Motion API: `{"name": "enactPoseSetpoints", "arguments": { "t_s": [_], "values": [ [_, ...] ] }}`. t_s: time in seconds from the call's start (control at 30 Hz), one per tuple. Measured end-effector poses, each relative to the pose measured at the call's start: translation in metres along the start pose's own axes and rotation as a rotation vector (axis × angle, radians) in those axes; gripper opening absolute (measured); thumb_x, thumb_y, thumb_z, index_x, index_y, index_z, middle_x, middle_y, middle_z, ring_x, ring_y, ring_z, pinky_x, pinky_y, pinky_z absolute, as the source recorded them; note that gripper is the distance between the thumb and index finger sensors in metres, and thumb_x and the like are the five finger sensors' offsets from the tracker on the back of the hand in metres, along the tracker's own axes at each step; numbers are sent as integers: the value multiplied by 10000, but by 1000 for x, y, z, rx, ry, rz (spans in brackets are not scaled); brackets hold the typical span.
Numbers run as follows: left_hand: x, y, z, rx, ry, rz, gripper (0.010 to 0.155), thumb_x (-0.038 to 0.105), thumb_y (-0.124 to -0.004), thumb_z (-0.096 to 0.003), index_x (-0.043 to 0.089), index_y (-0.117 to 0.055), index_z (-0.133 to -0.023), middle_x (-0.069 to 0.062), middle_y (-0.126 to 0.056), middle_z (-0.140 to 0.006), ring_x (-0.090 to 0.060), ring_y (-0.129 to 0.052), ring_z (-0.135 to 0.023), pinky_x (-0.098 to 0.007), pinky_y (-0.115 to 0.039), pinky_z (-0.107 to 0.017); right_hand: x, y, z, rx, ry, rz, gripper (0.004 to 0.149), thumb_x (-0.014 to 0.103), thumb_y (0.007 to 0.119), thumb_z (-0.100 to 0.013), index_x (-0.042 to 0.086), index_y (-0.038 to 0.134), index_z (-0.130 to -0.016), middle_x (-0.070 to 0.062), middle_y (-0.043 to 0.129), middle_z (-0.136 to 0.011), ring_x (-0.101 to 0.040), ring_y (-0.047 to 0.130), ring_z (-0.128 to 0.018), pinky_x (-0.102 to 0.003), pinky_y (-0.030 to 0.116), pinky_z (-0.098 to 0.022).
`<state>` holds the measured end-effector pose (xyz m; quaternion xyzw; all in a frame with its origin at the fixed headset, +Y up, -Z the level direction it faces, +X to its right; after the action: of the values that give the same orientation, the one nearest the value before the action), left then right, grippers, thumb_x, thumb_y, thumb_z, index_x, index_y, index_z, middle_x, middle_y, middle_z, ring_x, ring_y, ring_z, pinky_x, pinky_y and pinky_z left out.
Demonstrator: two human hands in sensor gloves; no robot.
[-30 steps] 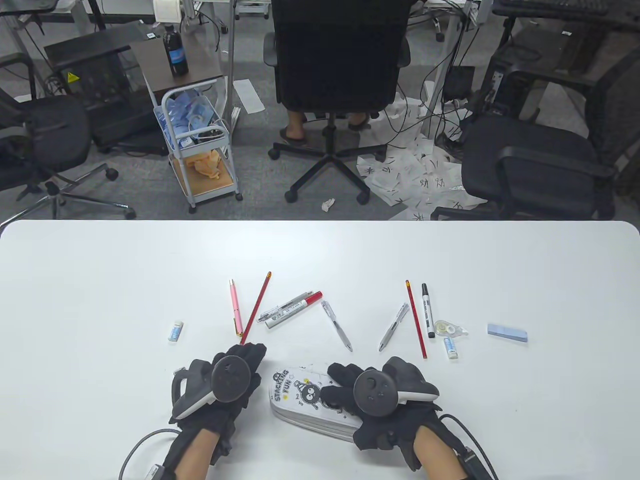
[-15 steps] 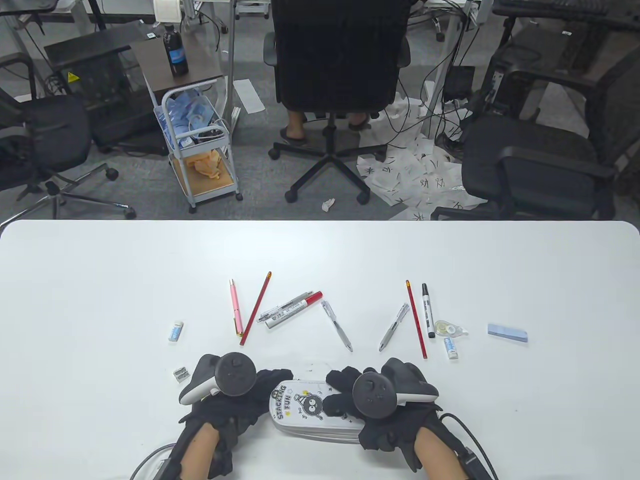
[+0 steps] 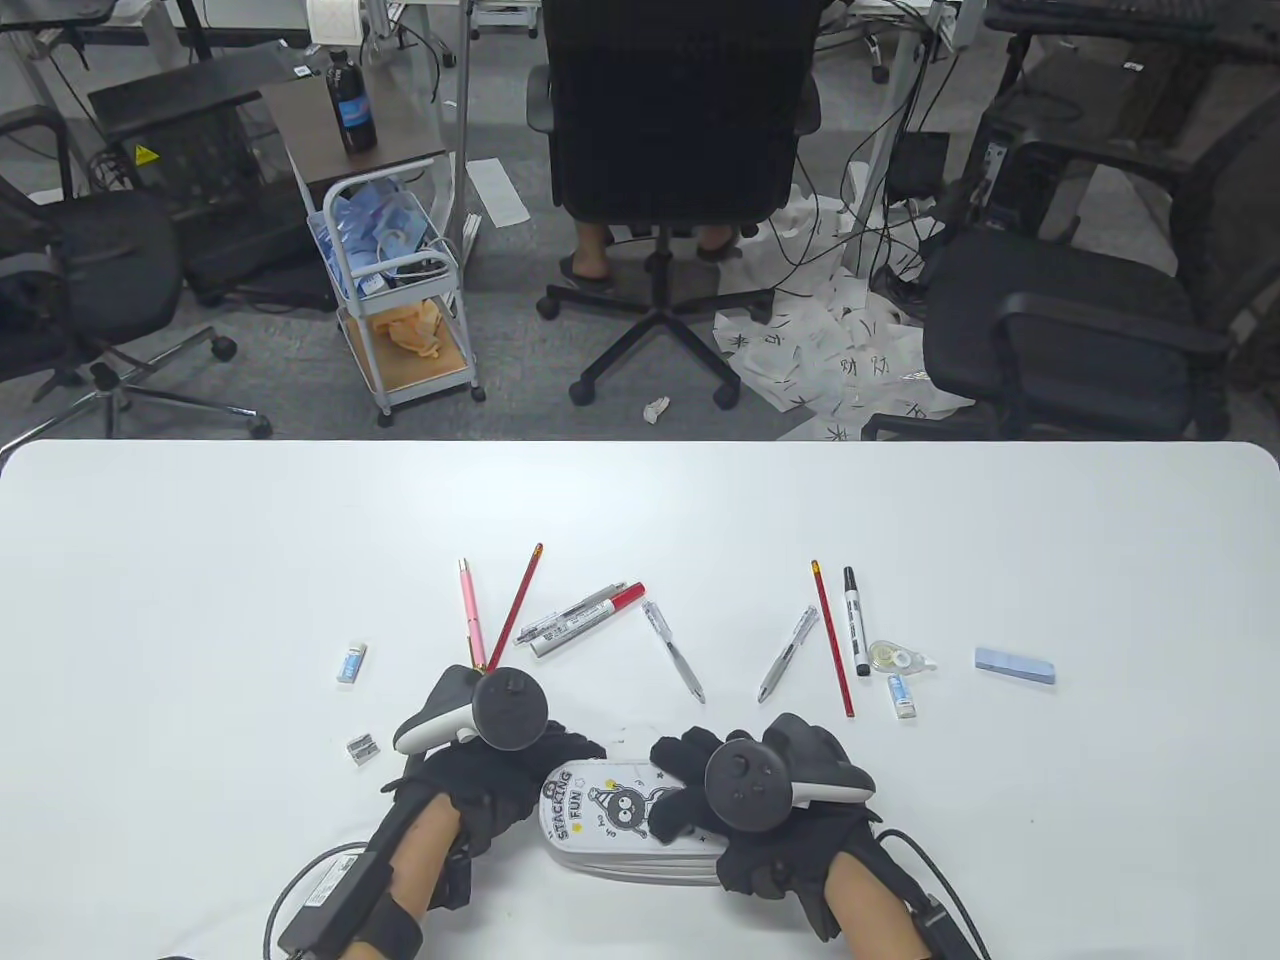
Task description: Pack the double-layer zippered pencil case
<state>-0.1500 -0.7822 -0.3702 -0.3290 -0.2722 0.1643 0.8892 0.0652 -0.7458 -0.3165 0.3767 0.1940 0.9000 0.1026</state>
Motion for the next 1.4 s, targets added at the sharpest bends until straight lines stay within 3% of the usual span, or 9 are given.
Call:
{"name": "enactPoseSetpoints", "arguments": {
  "t_s": [0.1, 0.27, 0.33, 0.4, 0.57, 0.77, 0.9, 1.07, 1.4],
  "values": [
    [7, 3, -2, 0, 11, -59, 559, 91, -707, -586, 292, -599, -1096, 5, -649, -1159, -318, -493, -1120, -653, -465, -772, -2, 2, -1, 8, -1, -25, 728, 224, 912, -410, 428, 500, -974, -63, 183, -1173, -386, 239, -1062, -576, 212, -693],
    [10, 8, -11, -31, 8, -113, 593, 103, -706, -584, 371, -572, -1096, 27, -676, -1136, -310, -539, -1105, -671, -505, -765, -5, 3, -1, 0, -7, -71, 725, 206, 903, -413, 428, 504, -977, -62, 169, -1171, -382, 198, -1056, -570, 168, -681],
    [11, 2, -16, -139, -28, -57, 719, 54, -672, -574, 430, -391, -1118, -1, -507, -1207, -350, -365, -1122, -674, -385, -761, -6, 3, -1, 9, -12, -72, 723, 200, 908, -406, 432, 518, -969, -54, 183, -1172, -377, 209, -1058, -567, 172, -681],
    [13, -3, -15, -219, 1, 14, 711, 26, -658, -585, 413, -421, -1132, -18, -371, -1229, -369, -208, -1118, -658, -270, -768, -8, 5, -1, -19, -12, -83, 712, 190, 915, -390, 444, 547, -945, -31, 209, -1173, -355, 222, -1061, -553, 166, -680],
    [11, 2, -17, -128, -35, -65, 620, 74, -686, -579, 325, -543, -1128, 16, -495, -1199, -329, -340, -1124, -635, -370, -778, -10, 8, -2, -4, -1, -85, 720, 188, 901, -396, 449, 518, -947, -29, 170, -1167, -342, 182, -1056, -542, 137, -679],
    [8, 5, -17, -90, -76, -80, 488, 149, -765, -566, 298, -677, -1021, 25, -571, -1161, -312, -407, -1116, -620, -405, -776, -9, 8, -3, 7, 2, -81, 717, 185, 900, -396, 458, 516, -936, -20, 172, -1165, -331, 167, -1054, -534, 122, -676],
    [2, 4, -15, -89, -84, -53, 478, 193, -759, -566, 306, -702, -1027, 43, -560, -1168, -289, -390, -1120, -596, -385, -778, -9, 8, -3, 8, 9, -70, 718, 185, 901, -395, 464, 511, -929, -16, 152, -1166, -326, 160, -1052, -528, 120, -676],
    [-15, -2, -14, -90, -85, 158, 461, 230, -731, -577, 295, -726, -1033, 88, -542, -1170, -201, -322, -1119, -509, -265, -774, -9, 8, -3, 3, 15, -75, 710, 188, 900, -397, 465, 513, -926, -15, 168, -1162, -320, 152, -1050, -522, 116, -672],
    [-12, -8, -17, -41, -104, 85, 429, 225, -702, -564, 278, -722, -989, 81, -481, -1147, -239, -264, -1088, -530, -213, -761, -6, 8, -5, 14, 44, -40, 717, 184, 911, -399, 471, 508, -918, -21, 162, -1158, -311, 173, -1049, -514, 130, -673]
  ]
}}
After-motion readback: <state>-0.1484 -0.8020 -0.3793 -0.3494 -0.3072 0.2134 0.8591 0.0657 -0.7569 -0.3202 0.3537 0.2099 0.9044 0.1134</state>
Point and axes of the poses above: the tracker on the back of each hand, its own x axis roughly to the thumb side, its own z axis roughly from the fingertips to the wrist, y = z × x, the point moved 3 cm from there along -z, roughly from the wrist to the fingertips
